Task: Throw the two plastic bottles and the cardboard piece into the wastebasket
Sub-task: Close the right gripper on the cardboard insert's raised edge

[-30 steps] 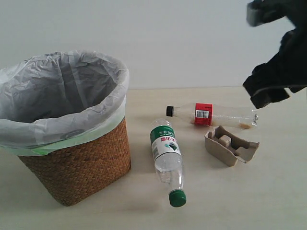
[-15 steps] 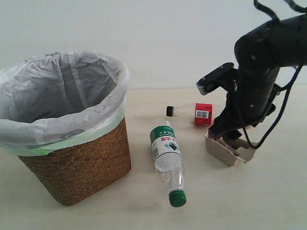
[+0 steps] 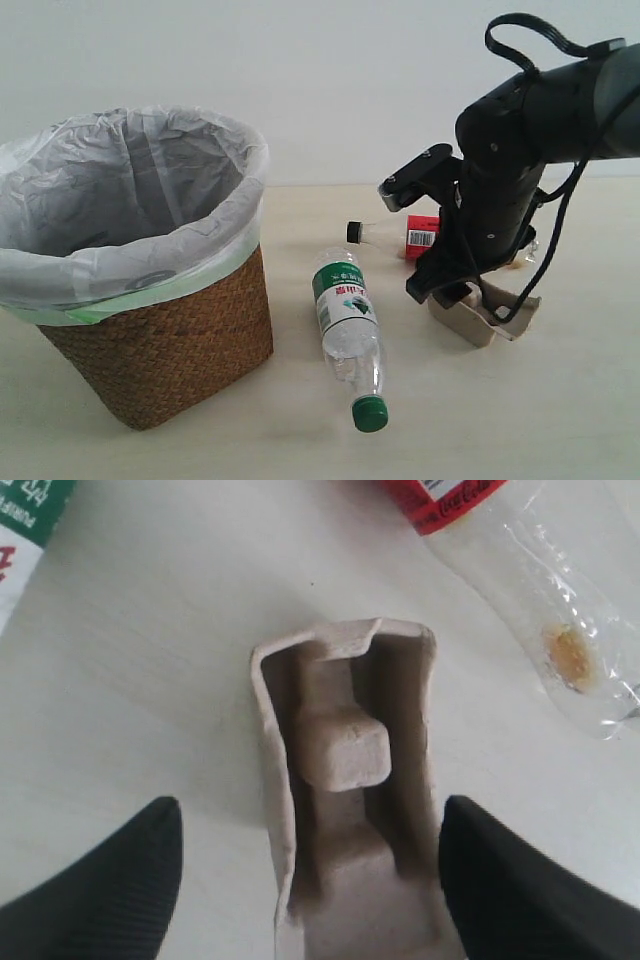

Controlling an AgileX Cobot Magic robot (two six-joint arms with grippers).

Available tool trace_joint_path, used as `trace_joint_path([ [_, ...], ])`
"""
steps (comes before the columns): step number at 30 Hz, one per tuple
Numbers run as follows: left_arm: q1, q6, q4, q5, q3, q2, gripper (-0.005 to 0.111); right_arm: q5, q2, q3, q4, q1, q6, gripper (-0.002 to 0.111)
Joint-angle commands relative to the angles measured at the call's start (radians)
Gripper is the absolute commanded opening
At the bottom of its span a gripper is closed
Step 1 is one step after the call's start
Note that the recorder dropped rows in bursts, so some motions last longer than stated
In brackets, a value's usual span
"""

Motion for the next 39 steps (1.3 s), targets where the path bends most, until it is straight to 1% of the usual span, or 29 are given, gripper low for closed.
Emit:
trace_joint_path([
  [1,0.001,-0.005,0.003,-0.003,0.004,-0.003,0.004,-0.025,0.021,-0.006,-0.017,0.001,-0.009,0.065],
  [4,0.001,-0.005,0.003,-0.003,0.004,-0.003,0.004,-0.023,0.028,-0.006,-0.042,-0.002,-0.020,0.065],
  [8,0.001,-0.005,0.003,-0.003,0.004,-0.003,0.004,0.023,0.034,-0.006,-0.021,-0.020,-0.162,0.065],
  [13,0.001,-0.005,0.003,-0.003,0.004,-0.003,0.004,0.016,0.034,-0.014,0.154,-0.108,-0.262,0.065],
  [16,0.001,-0.005,0.003,-0.003,0.004,-0.003,0.004,-0.010,0.034,-0.016,0.215,-0.119,-0.324,0.065],
  [20,0.001,-0.005,0.003,-0.003,0.004,-0.003,0.004,-0.018,0.046,-0.016,0.218,-0.119,-0.331,0.065],
  [25,0.001,-0.005,0.003,-0.003,0.004,-0.003,0.004,-0.104,0.080,-0.016,0.218,-0.119,-0.331,0.065],
  [29,0.001,-0.005,0.003,-0.003,0.004,-0.003,0.004,-0.116,0.082,-0.016,0.206,-0.119,-0.369,0.065],
  [39,0.001,-0.005,0.003,-0.003,0.004,-0.003,0.004,-0.140,0.082,-0.016,0.202,-0.120,-0.379,0.065],
])
